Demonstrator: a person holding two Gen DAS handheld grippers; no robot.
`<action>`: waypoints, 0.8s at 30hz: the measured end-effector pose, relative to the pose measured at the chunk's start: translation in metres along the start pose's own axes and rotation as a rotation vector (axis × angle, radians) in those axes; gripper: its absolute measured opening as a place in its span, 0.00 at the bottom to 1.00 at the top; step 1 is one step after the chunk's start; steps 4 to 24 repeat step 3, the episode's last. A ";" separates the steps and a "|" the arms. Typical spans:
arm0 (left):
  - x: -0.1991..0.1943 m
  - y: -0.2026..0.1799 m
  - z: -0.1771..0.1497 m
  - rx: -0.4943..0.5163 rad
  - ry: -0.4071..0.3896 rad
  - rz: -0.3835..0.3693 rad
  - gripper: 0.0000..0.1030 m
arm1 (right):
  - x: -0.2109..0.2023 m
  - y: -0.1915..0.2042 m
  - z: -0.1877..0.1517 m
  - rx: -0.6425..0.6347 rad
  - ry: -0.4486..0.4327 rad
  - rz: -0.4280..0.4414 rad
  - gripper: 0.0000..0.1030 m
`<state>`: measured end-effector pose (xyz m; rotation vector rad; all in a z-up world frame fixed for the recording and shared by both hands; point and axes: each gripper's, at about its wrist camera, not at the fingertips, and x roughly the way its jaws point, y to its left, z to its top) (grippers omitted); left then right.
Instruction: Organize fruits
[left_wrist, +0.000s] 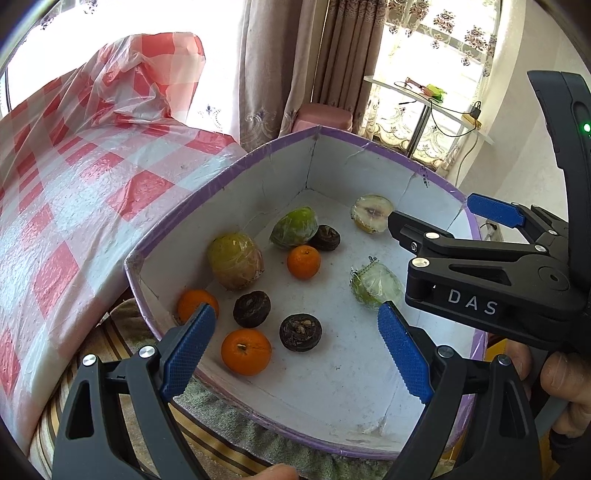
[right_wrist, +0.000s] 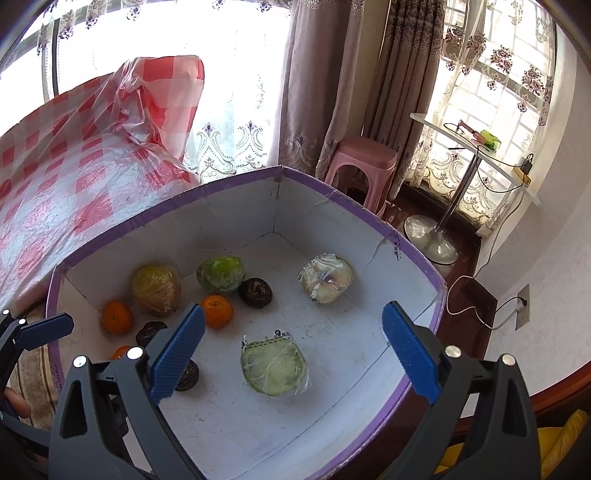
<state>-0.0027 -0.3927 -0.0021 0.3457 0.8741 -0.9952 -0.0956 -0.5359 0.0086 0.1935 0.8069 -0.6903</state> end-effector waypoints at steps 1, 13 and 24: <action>-0.002 0.001 0.001 -0.004 -0.009 0.004 0.84 | -0.001 0.000 0.001 -0.001 -0.003 0.002 0.94; -0.011 0.005 0.002 -0.030 -0.032 0.006 0.84 | -0.003 0.002 0.002 0.000 -0.009 0.005 0.94; -0.011 0.005 0.002 -0.030 -0.032 0.006 0.84 | -0.003 0.002 0.002 0.000 -0.009 0.005 0.94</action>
